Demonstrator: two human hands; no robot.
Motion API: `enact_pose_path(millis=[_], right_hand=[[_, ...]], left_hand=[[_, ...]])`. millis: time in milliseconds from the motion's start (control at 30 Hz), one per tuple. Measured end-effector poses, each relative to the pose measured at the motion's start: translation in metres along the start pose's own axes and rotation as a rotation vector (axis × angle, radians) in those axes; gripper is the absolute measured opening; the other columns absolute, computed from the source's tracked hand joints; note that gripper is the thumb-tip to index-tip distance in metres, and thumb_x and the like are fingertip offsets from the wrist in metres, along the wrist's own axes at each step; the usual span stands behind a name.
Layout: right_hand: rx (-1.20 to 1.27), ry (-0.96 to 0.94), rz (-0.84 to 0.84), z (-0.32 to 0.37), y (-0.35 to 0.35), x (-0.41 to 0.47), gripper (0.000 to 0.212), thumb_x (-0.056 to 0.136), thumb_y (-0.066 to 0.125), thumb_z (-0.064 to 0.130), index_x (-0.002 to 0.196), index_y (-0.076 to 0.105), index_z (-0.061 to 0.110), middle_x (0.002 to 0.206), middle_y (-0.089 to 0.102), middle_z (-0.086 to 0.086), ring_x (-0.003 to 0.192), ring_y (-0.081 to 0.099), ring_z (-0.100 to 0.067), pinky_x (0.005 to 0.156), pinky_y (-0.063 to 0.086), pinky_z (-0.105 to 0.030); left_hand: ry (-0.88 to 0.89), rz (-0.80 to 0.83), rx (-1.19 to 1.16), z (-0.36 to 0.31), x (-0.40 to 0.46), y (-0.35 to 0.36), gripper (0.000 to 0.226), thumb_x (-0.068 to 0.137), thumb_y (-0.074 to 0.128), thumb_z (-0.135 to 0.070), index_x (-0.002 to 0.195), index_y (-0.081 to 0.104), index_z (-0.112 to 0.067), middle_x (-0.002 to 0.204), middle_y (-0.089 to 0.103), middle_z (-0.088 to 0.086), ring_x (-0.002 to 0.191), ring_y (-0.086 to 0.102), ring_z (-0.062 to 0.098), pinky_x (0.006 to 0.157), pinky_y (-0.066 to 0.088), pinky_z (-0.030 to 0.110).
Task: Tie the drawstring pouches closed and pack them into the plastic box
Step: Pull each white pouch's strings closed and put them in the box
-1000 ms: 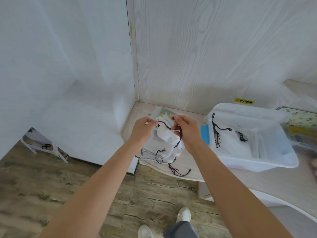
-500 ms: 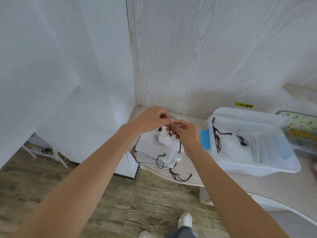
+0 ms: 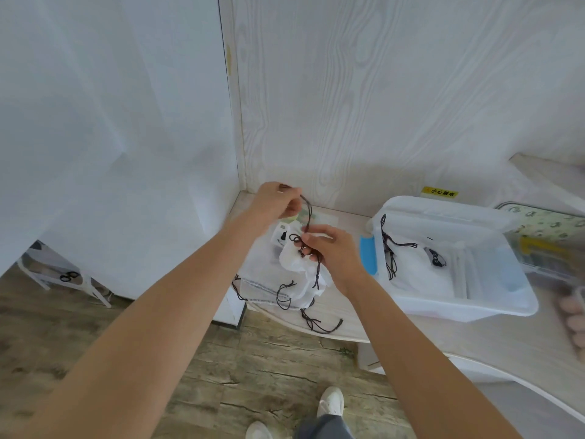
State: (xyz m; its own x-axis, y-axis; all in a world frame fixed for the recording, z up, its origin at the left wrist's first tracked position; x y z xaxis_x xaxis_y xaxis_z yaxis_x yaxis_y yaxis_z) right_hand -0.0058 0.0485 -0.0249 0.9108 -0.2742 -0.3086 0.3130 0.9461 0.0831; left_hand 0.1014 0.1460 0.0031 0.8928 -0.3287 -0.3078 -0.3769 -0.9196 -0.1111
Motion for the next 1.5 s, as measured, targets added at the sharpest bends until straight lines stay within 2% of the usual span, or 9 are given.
enact_pose_path(millis=[67, 233, 467, 633, 767, 967, 1067, 1200, 1500], right_hand=[[0.081, 0.030, -0.062, -0.004, -0.007, 0.003, 0.021, 0.084, 0.064, 0.000, 0.103, 0.057, 0.000, 0.081, 0.067, -0.018, 0.053, 0.058, -0.010, 0.050, 0.046, -0.017], [0.132, 0.023, -0.079, -0.002, -0.010, 0.005, 0.022, 0.084, 0.064, 0.002, 0.102, 0.051, 0.001, 0.074, 0.066, -0.014, 0.051, 0.058, -0.010, 0.052, 0.047, -0.018], [0.140, 0.004, -0.002, 0.001, 0.000, 0.003, 0.004, 0.087, 0.060, 0.001, 0.089, 0.059, 0.004, 0.076, 0.067, -0.014, 0.057, 0.059, -0.012, 0.058, 0.049, -0.020], [0.081, -0.029, 0.055, 0.004, 0.003, -0.001, 0.017, 0.082, 0.062, -0.007, 0.093, 0.063, 0.007, 0.081, 0.069, -0.008, 0.070, 0.063, -0.015, 0.073, 0.052, -0.024], [0.011, -0.092, -0.049, 0.015, -0.005, -0.006, 0.015, 0.082, 0.063, -0.005, 0.096, 0.063, 0.002, 0.061, 0.069, 0.001, 0.051, 0.060, -0.004, 0.052, 0.046, -0.013], [-0.083, -0.126, -0.072, 0.019, -0.001, -0.008, 0.009, 0.081, 0.066, -0.002, 0.081, 0.065, 0.007, 0.062, 0.069, -0.003, 0.053, 0.062, -0.007, 0.055, 0.050, -0.015], [-0.088, -0.138, -0.068, 0.020, 0.000, -0.008, 0.009, 0.081, 0.066, -0.002, 0.079, 0.067, 0.007, 0.061, 0.069, -0.002, 0.055, 0.063, -0.009, 0.057, 0.051, -0.017], [-0.040, -0.129, -0.066, 0.019, -0.001, -0.009, 0.007, 0.081, 0.066, -0.002, 0.082, 0.068, 0.004, 0.062, 0.069, -0.003, 0.053, 0.061, -0.008, 0.057, 0.050, -0.015], [-0.157, -0.175, -0.072, 0.022, -0.004, -0.014, 0.018, 0.078, 0.067, -0.003, 0.077, 0.071, 0.014, 0.067, 0.070, 0.002, 0.060, 0.063, -0.005, 0.063, 0.048, -0.016]], left_hand=[[0.117, -0.055, 0.202, 0.001, -0.007, -0.001, 0.018, 0.088, 0.062, -0.022, 0.100, 0.059, -0.010, 0.078, 0.066, 0.002, 0.072, 0.064, 0.015, 0.073, 0.053, 0.027], [0.299, 0.052, 0.451, 0.002, -0.039, 0.011, 0.016, 0.081, 0.069, -0.030, 0.092, 0.065, -0.019, 0.086, 0.071, 0.001, 0.081, 0.066, 0.012, 0.076, 0.048, 0.025], [0.404, -0.010, 0.405, -0.010, -0.049, -0.008, 0.003, 0.081, 0.068, -0.011, 0.084, 0.070, -0.013, 0.072, 0.065, -0.013, 0.064, 0.059, -0.009, 0.068, 0.044, 0.006], [0.296, -0.050, 0.070, 0.011, -0.049, -0.020, 0.011, 0.088, 0.059, -0.002, 0.089, 0.067, -0.010, 0.076, 0.064, -0.005, 0.065, 0.062, -0.003, 0.075, 0.054, 0.020], [0.203, -0.081, -0.114, 0.033, -0.055, -0.020, 0.018, 0.093, 0.049, 0.002, 0.095, 0.065, -0.006, 0.084, 0.063, 0.001, 0.066, 0.064, -0.003, 0.071, 0.053, 0.013], [0.224, 0.007, 0.001, 0.026, -0.059, -0.006, 0.035, 0.090, 0.039, 0.003, 0.093, 0.065, -0.020, 0.092, 0.062, 0.001, 0.084, 0.062, 0.006, 0.079, 0.051, 0.019], [0.373, 0.006, 0.233, 0.014, -0.063, -0.001, 0.024, 0.089, 0.054, -0.011, 0.093, 0.064, -0.032, 0.096, 0.066, -0.007, 0.089, 0.062, 0.004, 0.079, 0.048, 0.015], [0.504, -0.075, 0.381, 0.008, -0.067, -0.003, 0.016, 0.082, 0.067, -0.012, 0.094, 0.069, -0.021, 0.086, 0.064, -0.014, 0.081, 0.059, -0.008, 0.073, 0.043, 0.004], [0.415, -0.044, 0.441, 0.010, -0.059, 0.001, 0.010, 0.085, 0.062, -0.011, 0.089, 0.071, -0.013, 0.079, 0.069, -0.004, 0.072, 0.062, 0.002, 0.070, 0.047, 0.012]])
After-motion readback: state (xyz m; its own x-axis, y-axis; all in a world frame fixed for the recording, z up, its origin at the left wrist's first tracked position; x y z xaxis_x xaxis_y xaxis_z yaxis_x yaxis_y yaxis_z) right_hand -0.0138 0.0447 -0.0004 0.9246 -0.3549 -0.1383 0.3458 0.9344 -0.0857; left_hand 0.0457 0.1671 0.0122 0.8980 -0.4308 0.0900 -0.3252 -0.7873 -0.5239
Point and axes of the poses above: each hand's wrist, its own x-axis towards the middle knuckle, its own y-axis out of the palm, z = x × y, the point moved 10 cm from there along x, towards the middle knuckle
